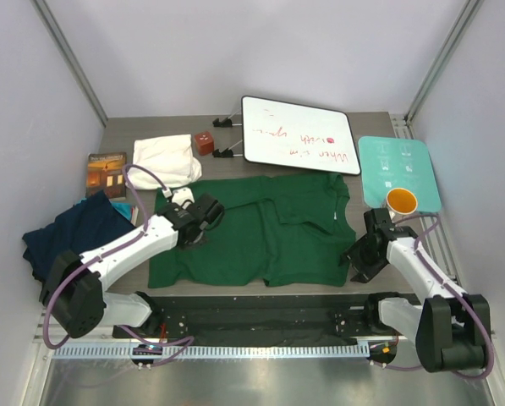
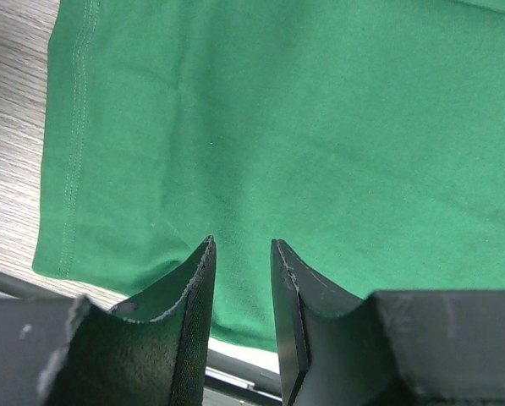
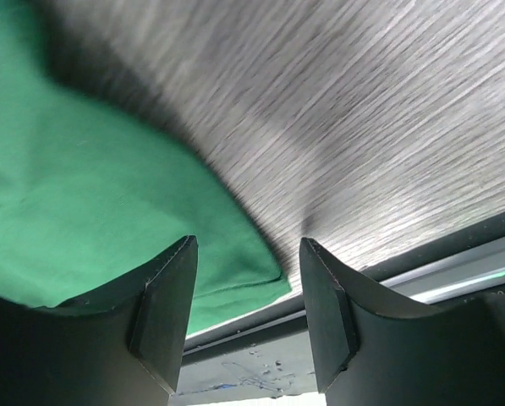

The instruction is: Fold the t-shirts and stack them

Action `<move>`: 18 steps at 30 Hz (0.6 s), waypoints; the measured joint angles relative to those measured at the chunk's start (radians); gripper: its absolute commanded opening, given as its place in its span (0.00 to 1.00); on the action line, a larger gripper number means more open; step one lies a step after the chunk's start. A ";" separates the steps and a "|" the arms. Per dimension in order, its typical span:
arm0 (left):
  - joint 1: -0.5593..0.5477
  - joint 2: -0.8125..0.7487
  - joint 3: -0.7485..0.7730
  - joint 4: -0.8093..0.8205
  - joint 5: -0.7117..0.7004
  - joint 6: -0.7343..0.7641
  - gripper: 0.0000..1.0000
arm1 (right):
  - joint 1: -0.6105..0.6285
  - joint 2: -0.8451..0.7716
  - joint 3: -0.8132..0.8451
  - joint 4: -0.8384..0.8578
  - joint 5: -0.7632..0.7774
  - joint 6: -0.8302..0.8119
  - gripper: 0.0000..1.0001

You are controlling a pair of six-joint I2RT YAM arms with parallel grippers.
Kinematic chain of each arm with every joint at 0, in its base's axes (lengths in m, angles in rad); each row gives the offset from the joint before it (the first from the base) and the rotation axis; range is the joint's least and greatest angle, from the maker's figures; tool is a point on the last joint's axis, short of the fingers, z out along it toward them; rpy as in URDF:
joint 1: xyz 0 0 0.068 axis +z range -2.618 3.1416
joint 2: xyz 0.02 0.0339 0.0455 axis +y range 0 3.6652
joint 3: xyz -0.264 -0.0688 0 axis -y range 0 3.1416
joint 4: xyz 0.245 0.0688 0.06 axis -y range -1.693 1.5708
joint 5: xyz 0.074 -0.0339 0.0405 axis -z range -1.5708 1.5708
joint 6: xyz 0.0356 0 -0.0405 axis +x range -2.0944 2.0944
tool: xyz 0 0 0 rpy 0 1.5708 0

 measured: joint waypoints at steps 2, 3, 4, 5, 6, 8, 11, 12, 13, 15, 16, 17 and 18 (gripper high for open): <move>0.000 -0.004 0.000 0.000 0.000 0.000 0.33 | 0.000 0.040 -0.005 0.015 -0.002 0.001 0.56; 0.000 -0.005 0.000 0.001 0.000 0.000 0.33 | 0.000 0.049 -0.010 0.021 -0.008 0.004 0.55; 0.000 -0.005 0.000 0.001 0.000 0.001 0.33 | -0.001 0.050 -0.013 0.024 -0.019 0.008 0.55; 0.000 -0.005 0.000 0.001 0.000 0.001 0.33 | -0.002 0.044 -0.018 0.027 -0.029 0.013 0.53; 0.000 -0.005 0.000 0.001 0.000 0.001 0.33 | -0.002 0.037 -0.023 0.029 -0.032 0.018 0.49; 0.000 -0.005 -0.002 0.003 -0.001 0.001 0.33 | -0.002 0.016 -0.039 0.037 -0.045 0.028 0.45; 0.000 -0.005 -0.011 0.007 0.000 0.001 0.33 | -0.002 -0.013 -0.062 0.054 -0.063 0.041 0.21; 0.000 -0.005 -0.014 0.007 0.000 0.001 0.33 | -0.002 -0.015 -0.071 0.062 -0.073 0.048 0.19; 0.000 -0.005 -0.016 0.007 0.000 0.001 0.32 | -0.002 -0.020 -0.077 0.071 -0.084 0.053 0.17; 0.000 -0.005 -0.016 0.008 0.000 0.001 0.32 | -0.002 -0.031 -0.085 0.087 -0.103 0.063 0.06; 0.000 -0.005 -0.017 0.009 0.000 0.001 0.32 | -0.002 -0.037 -0.089 0.095 -0.107 0.066 0.03; 0.000 -0.004 -0.017 0.010 0.000 0.001 0.32 | -0.002 -0.047 -0.094 0.102 -0.110 0.072 0.01; 0.000 -0.003 -0.018 0.011 0.000 0.001 0.32 | -0.002 -0.055 -0.096 0.103 -0.112 0.075 0.01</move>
